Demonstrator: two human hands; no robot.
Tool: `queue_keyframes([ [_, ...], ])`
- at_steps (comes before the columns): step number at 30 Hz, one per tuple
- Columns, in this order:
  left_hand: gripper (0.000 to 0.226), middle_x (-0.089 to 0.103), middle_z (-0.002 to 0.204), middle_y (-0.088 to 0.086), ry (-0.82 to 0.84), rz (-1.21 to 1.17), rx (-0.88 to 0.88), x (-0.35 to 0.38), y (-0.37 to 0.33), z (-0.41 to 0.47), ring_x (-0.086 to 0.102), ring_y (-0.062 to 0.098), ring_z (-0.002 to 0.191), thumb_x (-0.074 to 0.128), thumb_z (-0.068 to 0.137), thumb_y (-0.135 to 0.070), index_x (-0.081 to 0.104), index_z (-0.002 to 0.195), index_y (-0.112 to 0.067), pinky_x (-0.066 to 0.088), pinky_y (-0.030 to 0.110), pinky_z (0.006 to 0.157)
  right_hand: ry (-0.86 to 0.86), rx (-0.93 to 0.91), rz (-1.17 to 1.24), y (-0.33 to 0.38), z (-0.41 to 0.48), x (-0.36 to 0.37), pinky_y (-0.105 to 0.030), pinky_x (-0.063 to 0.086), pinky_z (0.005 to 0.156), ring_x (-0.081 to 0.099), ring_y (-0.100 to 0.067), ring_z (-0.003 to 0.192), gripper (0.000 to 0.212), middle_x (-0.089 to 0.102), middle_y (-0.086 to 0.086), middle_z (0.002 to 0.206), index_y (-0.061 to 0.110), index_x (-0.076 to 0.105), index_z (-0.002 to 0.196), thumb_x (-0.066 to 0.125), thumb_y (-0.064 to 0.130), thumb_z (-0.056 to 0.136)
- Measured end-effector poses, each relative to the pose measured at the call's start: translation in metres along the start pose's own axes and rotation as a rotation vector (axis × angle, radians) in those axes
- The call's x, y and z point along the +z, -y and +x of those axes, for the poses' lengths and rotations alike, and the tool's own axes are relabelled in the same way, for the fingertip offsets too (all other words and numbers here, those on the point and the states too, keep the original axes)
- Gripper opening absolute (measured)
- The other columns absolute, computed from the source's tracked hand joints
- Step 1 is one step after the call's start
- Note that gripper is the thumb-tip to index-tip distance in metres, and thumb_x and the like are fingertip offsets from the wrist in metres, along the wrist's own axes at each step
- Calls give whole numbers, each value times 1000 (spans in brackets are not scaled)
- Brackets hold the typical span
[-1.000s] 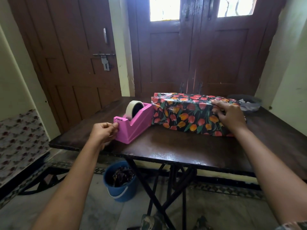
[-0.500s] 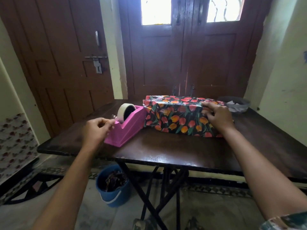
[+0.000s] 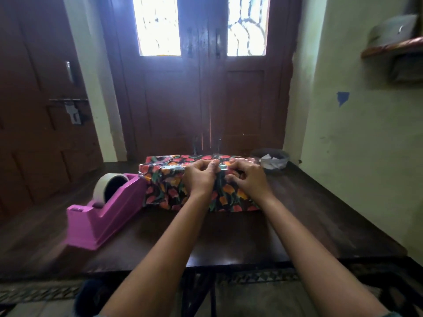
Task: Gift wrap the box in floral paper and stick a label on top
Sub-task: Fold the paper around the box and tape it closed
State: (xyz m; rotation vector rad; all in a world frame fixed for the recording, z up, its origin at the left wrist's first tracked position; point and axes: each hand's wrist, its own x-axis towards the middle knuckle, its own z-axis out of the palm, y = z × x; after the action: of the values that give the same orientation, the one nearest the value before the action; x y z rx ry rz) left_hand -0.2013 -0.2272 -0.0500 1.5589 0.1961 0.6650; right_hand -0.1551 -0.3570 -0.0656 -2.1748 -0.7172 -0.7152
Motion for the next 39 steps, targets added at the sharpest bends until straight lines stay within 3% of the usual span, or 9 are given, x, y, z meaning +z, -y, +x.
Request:
queue_keyframes([
  [5, 21, 72, 85, 8, -30, -15, 30, 16, 17, 0, 69, 22, 76, 74, 77, -27, 67, 96, -24, 59, 41, 71, -92, -14, -38, -8, -5, 6, -39, 47, 88, 63, -24, 100, 37, 71, -3, 96, 17, 71, 91, 63, 45, 69],
  [10, 41, 63, 73, -1, -102, -5, 45, 24, 18, -9, 61, 8, 63, 71, 82, -23, 59, 120, -18, 50, 20, 56, -80, 14, 71, -8, -8, 10, -25, 45, 74, 65, -21, 92, 25, 70, -3, 99, 15, 67, 101, 72, 24, 78],
  [16, 50, 63, 81, -4, -169, 223, 108, 22, 23, -13, 65, 15, 78, 69, 82, -34, 50, 126, -21, 54, 29, 66, -93, 56, 130, -8, -8, 11, -42, 53, 84, 66, -21, 101, 62, 68, -3, 113, 17, 45, 126, 77, 26, 73],
  [20, 57, 58, 70, -8, -176, 366, 177, 20, 23, -16, 65, 17, 73, 65, 83, -40, 42, 131, -19, 46, 26, 55, -51, 49, 119, -9, -6, 7, -39, 51, 89, 63, -21, 107, 70, 67, -3, 117, 15, 40, 133, 77, 21, 75],
  [24, 75, 65, 85, 7, -171, 500, 198, 7, 39, -19, 64, 27, 85, 61, 79, -55, 30, 140, -22, 43, 31, 63, -12, 20, 72, -12, -3, 4, -36, 51, 87, 65, -21, 101, 72, 66, -3, 119, 14, 37, 135, 76, 18, 75],
  [29, 83, 55, 70, -4, -113, 605, 267, -8, 44, -21, 61, 20, 69, 69, 81, -35, 16, 145, -27, 42, 27, 55, -16, 10, 61, -12, -2, 2, -33, 49, 85, 66, -22, 96, 76, 66, -2, 119, 13, 36, 136, 79, 20, 73],
  [32, 61, 54, 68, -5, -167, 614, 656, -16, 41, -23, 54, 13, 61, 70, 79, -15, 39, 130, -27, 36, 19, 49, -16, 9, 72, -12, -2, 2, -29, 45, 86, 64, -21, 101, 78, 66, -2, 118, 13, 35, 137, 79, 20, 72],
  [34, 37, 59, 82, 0, -111, 668, 877, -17, 34, -13, 56, 16, 75, 69, 79, -16, 59, 114, -21, 44, 25, 60, -14, 9, 81, -12, -3, 2, -26, 44, 88, 62, -20, 106, 79, 66, -2, 118, 14, 33, 138, 78, 19, 73],
  [39, 21, 60, 111, 4, 180, 946, 926, -20, 18, 23, 52, 26, 104, 66, 83, -31, 72, 102, -25, 41, 39, 84, 10, 31, 73, -11, -3, 1, -28, 44, 93, 61, -19, 108, 82, 66, -1, 119, 15, 30, 141, 78, 19, 74],
])
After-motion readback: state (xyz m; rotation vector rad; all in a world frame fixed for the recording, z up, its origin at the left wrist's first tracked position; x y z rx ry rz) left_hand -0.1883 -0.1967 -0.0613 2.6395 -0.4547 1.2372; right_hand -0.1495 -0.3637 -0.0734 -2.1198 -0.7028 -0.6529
